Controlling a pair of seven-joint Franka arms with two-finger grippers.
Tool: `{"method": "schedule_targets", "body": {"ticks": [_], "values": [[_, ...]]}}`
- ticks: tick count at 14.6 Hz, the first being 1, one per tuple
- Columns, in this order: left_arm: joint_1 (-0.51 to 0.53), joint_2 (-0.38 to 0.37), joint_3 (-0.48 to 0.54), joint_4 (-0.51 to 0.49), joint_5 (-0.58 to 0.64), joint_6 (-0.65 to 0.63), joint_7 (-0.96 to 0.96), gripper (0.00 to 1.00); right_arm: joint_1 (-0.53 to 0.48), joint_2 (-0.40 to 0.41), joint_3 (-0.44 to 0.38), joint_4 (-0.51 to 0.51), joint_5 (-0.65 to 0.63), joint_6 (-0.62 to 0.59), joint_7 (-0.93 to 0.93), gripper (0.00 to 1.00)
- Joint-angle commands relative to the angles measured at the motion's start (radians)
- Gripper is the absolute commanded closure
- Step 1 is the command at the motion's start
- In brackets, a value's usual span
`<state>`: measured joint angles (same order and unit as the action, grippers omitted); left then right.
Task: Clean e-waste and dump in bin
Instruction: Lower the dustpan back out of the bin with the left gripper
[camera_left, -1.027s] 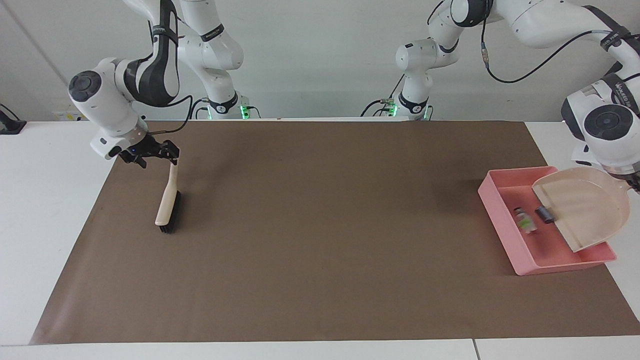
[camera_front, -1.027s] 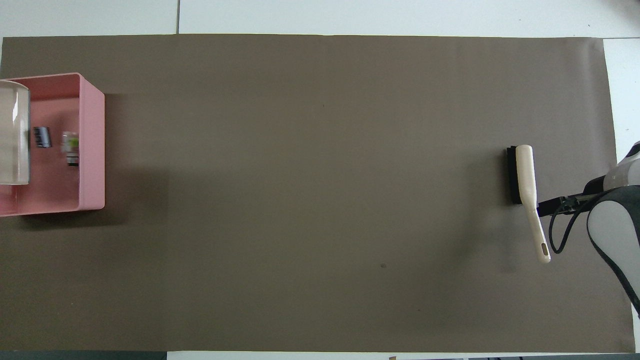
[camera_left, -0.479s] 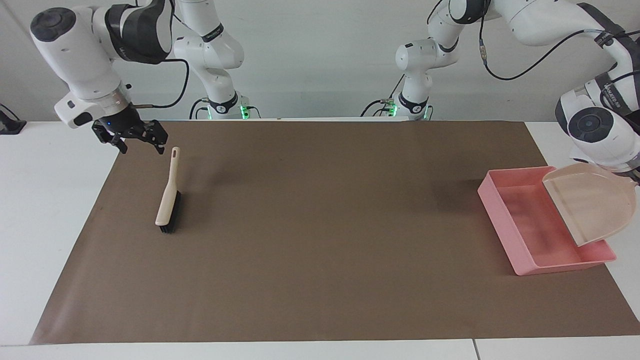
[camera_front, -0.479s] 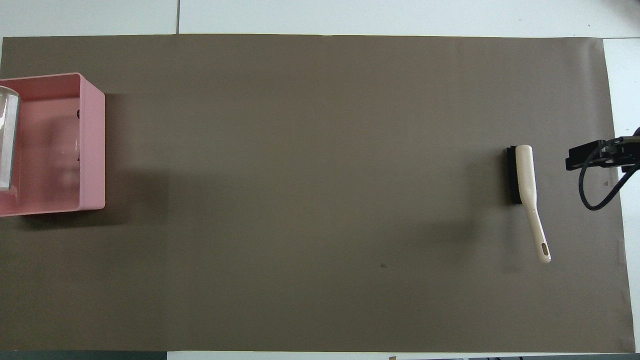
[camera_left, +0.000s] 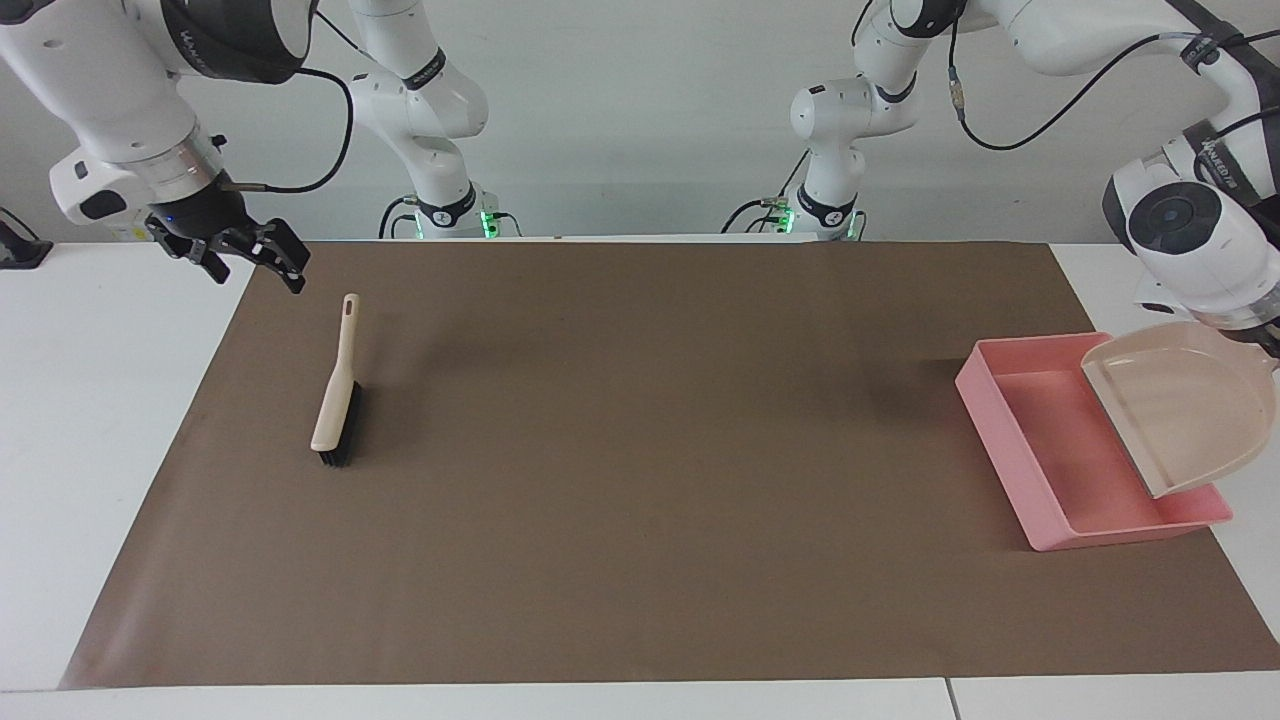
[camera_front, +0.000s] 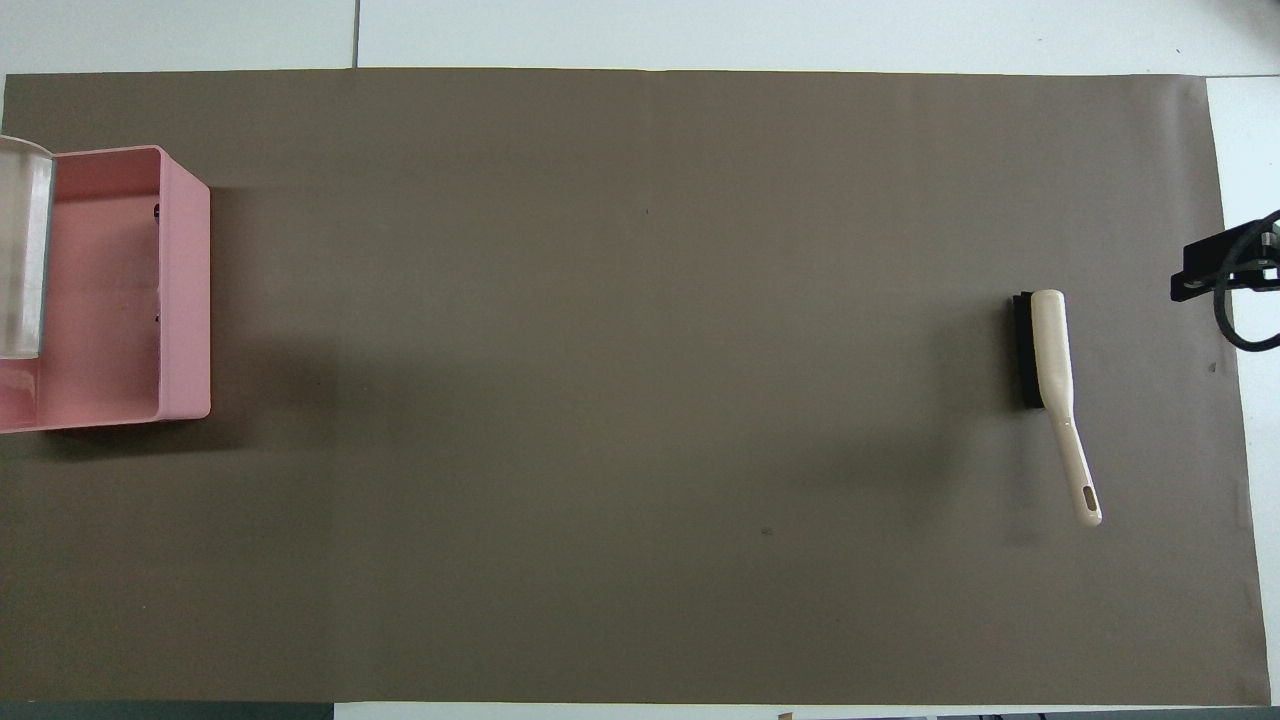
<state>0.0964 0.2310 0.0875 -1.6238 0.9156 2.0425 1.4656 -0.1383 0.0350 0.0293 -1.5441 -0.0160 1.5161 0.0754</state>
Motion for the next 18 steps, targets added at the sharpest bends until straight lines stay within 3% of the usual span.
{"method": "schedule_targets", "body": {"ticks": [1, 2, 3, 6, 7, 9, 15, 18], "values": [[-0.003, -0.021, 0.008, 0.018, -0.206, -0.016, 0.125, 1.0, 0.07, -0.003, -0.032, -0.004, 0.016, 0.004, 0.03, 0.0], [-0.004, -0.022, 0.006, 0.012, -0.28, -0.046, 0.136, 1.0, 0.132, -0.012, -0.114, -0.023, 0.014, -0.001, 0.059, 0.0], [-0.01, -0.035, 0.005, -0.005, -0.34, -0.088, 0.128, 1.0, 0.144, -0.03, -0.142, -0.051, 0.013, -0.001, 0.058, 0.0], [-0.069, -0.058, 0.005, -0.045, -0.464, -0.111, 0.116, 1.0, 0.132, -0.092, -0.12, -0.129, 0.008, 0.029, 0.064, 0.0], [-0.096, -0.061, 0.005, -0.05, -0.495, -0.119, 0.117, 1.0, 0.08, -0.092, -0.067, -0.128, 0.008, 0.027, 0.07, 0.0], [-0.154, -0.082, 0.006, -0.097, -0.552, -0.148, 0.102, 1.0, 0.078, -0.092, -0.043, -0.125, 0.011, 0.024, 0.08, 0.0], [-0.378, -0.102, 0.005, -0.269, -0.577, -0.107, -0.104, 0.99, 0.138, -0.092, -0.098, -0.12, 0.01, 0.027, 0.078, 0.0], [-0.457, -0.104, 0.005, -0.384, -0.577, 0.039, -0.221, 0.99, 0.135, -0.092, -0.103, -0.12, 0.01, 0.027, 0.078, 0.0]]}}
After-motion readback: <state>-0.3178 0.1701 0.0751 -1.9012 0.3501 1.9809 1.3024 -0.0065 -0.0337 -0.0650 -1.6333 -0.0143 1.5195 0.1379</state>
